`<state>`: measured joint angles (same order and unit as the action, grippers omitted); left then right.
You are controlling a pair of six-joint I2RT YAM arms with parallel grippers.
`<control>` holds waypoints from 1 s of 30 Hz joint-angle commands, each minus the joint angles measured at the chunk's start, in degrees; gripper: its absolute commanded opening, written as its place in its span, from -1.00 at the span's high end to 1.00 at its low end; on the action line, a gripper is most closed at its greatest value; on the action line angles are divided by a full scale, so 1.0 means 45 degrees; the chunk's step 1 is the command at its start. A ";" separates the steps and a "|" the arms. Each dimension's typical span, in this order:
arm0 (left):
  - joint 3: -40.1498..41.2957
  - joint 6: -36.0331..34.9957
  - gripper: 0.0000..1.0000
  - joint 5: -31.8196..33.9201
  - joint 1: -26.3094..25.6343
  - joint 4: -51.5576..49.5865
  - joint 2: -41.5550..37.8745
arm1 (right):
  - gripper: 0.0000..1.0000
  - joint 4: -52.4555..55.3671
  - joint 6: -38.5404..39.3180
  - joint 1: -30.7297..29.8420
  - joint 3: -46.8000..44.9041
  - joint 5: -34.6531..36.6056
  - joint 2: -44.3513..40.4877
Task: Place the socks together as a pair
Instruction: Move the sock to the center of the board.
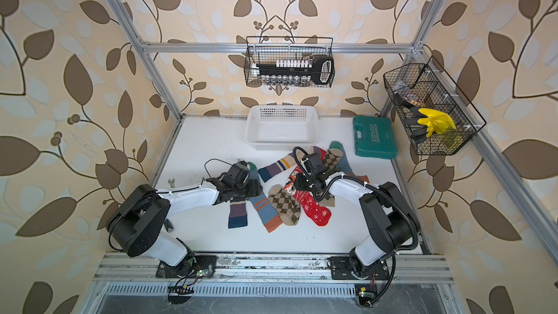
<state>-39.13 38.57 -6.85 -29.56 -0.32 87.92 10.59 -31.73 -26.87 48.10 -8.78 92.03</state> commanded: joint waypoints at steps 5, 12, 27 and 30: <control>0.0670 0.0087 -0.21 -0.1768 0.2368 0.0773 0.0020 | 0.60 -0.1055 -0.0538 0.0326 -0.0338 0.0002 0.0795; 0.0022 -0.0294 -0.17 -0.2273 0.4003 0.0523 0.0389 | 0.90 -0.2518 -0.1421 0.2898 -0.2623 -0.0977 -0.0398; -0.1371 -0.2019 -0.28 -0.0112 0.4379 -0.2462 -0.1083 | 0.38 -0.0033 0.0406 0.3234 -0.1793 -0.1278 -0.2555; -0.1518 -0.1963 -0.36 0.0061 0.3234 -0.2814 -0.1758 | 0.22 0.0459 0.0617 0.1454 -0.0497 -0.0972 -0.1543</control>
<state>-44.21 31.07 -5.74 -11.40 -10.35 84.18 8.12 -31.83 -15.49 41.78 -13.56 82.28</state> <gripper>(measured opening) 0.676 0.382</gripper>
